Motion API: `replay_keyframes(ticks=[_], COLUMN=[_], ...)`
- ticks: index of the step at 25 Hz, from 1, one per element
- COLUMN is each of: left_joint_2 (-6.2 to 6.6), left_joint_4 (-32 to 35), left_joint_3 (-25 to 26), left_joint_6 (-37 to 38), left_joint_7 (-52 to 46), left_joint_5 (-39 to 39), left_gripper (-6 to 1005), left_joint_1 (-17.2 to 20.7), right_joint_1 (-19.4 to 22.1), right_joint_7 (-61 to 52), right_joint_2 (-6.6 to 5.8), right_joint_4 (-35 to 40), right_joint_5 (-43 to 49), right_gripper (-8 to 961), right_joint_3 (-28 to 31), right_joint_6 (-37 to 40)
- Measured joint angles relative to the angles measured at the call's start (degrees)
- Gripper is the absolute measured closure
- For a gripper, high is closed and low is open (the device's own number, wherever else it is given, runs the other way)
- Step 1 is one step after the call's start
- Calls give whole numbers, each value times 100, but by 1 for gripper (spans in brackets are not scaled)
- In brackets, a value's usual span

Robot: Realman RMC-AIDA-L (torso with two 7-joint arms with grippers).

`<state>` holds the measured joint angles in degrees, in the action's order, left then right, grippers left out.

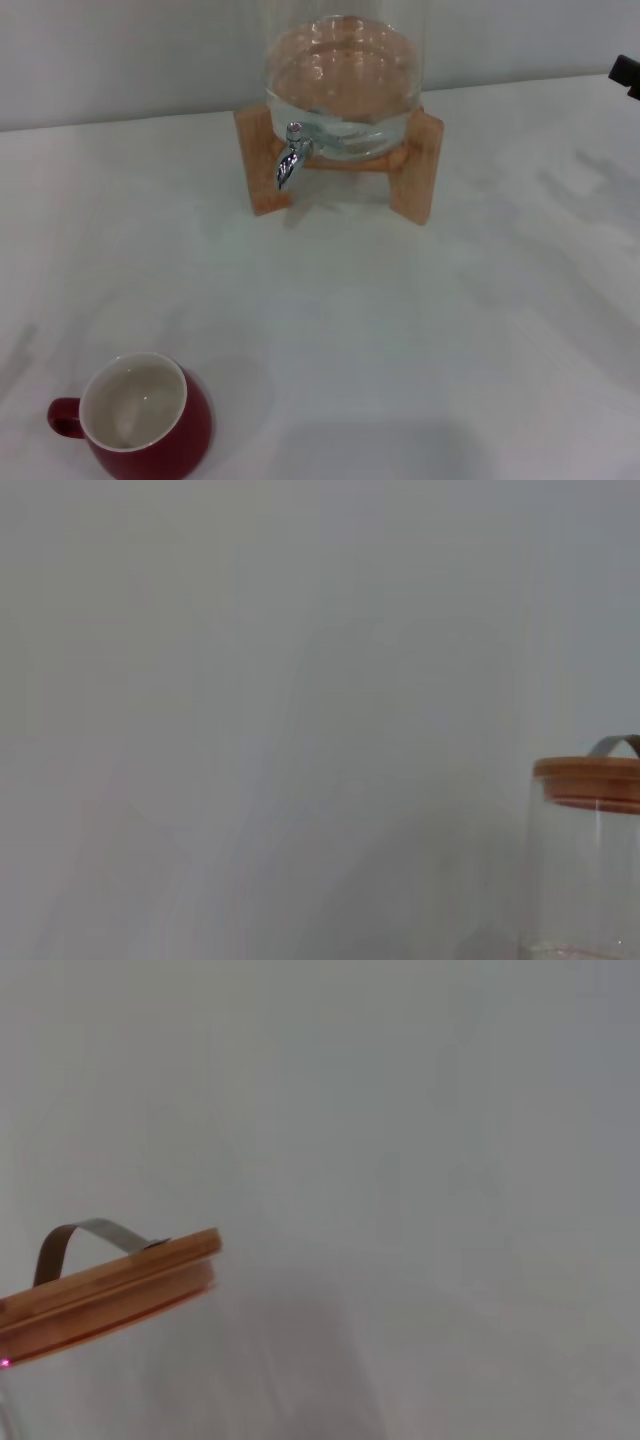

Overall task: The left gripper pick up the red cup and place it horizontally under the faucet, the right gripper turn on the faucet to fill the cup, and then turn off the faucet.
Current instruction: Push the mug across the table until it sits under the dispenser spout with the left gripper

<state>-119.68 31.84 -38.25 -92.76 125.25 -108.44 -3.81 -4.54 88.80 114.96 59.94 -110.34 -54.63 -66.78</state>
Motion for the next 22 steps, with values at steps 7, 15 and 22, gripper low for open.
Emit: replay_keyframes(ticks=[7,15,22], left_joint_2=[3,5,6], left_joint_4=[-816,-1717,-2386], left_joint_3=[26,26,2], left_joint_6=[-203,-431,-657], left_joint_7=[898,1761,2312], left_joint_5=[-342,-474,-541], left_gripper=[144,145,146], left_joint_1=[137,148,101], right_joint_1=[-52,-67,-135], right_joint_7=[-18,-32,-36], right_joint_2=[0,0,0], right_joint_4=[0,-33,-63], right_joint_5=[21,9,12], right_gripper=[172,173,173], right_joint_3=[99,136,175], right_joint_6=[7,69,92])
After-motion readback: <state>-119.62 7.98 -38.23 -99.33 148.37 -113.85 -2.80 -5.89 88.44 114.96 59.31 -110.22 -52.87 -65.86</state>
